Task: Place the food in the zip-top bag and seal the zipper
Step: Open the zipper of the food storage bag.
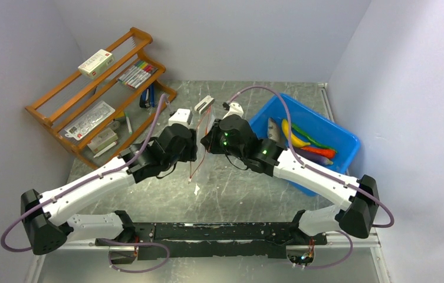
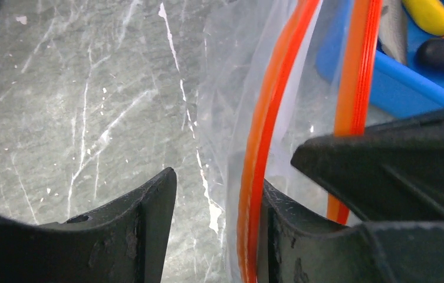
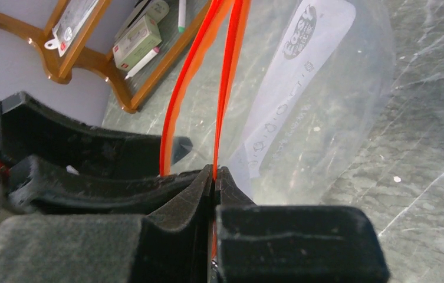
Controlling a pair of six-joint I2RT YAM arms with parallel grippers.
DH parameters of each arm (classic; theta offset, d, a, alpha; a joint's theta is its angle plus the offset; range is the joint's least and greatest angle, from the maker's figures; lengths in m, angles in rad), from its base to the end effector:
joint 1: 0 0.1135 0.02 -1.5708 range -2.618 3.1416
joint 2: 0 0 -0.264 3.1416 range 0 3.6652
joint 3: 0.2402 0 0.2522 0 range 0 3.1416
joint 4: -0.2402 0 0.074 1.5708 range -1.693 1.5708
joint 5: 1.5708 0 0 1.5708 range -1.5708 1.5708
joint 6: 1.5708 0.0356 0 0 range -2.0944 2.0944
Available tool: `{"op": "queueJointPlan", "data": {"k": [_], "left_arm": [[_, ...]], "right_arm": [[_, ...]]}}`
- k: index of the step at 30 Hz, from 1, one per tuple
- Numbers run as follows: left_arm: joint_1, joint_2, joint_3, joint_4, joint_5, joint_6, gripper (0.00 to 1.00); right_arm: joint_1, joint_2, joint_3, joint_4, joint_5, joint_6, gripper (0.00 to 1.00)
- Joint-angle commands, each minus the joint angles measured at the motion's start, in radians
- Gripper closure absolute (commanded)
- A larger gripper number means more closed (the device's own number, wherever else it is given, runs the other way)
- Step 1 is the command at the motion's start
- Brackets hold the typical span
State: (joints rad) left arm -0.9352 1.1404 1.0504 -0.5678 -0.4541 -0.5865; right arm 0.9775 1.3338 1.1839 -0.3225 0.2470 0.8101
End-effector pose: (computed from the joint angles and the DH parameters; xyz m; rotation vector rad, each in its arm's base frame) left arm 0.1569 -0.1863 0.3264 0.1335 2.1718 -0.3704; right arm 0.1782 0.2487 0.3435 -0.0168 2.1410 0.8524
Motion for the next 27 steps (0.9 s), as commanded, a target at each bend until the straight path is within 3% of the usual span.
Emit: {"op": "queueJointPlan", "data": {"k": [1,6,8,10,22,27], "left_arm": [[-0.001,0.055,0.055,0.008,-0.070,0.030,0.53],[0.000,0.060,0.046,0.083,-0.070,0.040,0.61],[0.001,0.047,0.035,0.104,-0.062,0.037,0.80],[0.001,0.028,0.032,0.102,-0.091,0.031,0.91],[0.000,-0.026,0.062,0.032,-0.389,0.128,0.93],[0.001,-0.011,0.074,-0.017,-0.432,0.142,0.93]], "right_arm": [[0.010,-0.015,-0.027,0.088,-0.043,-0.015,1.00],[0.012,0.001,-0.002,0.069,-0.048,-0.034,1.00],[0.011,-0.011,-0.009,0.074,-0.037,-0.037,1.00],[0.011,-0.025,-0.020,0.081,-0.030,-0.059,1.00],[0.009,-0.029,-0.069,0.030,0.195,-0.021,1.00],[0.007,-0.013,-0.112,0.017,0.260,0.025,1.00]]}}
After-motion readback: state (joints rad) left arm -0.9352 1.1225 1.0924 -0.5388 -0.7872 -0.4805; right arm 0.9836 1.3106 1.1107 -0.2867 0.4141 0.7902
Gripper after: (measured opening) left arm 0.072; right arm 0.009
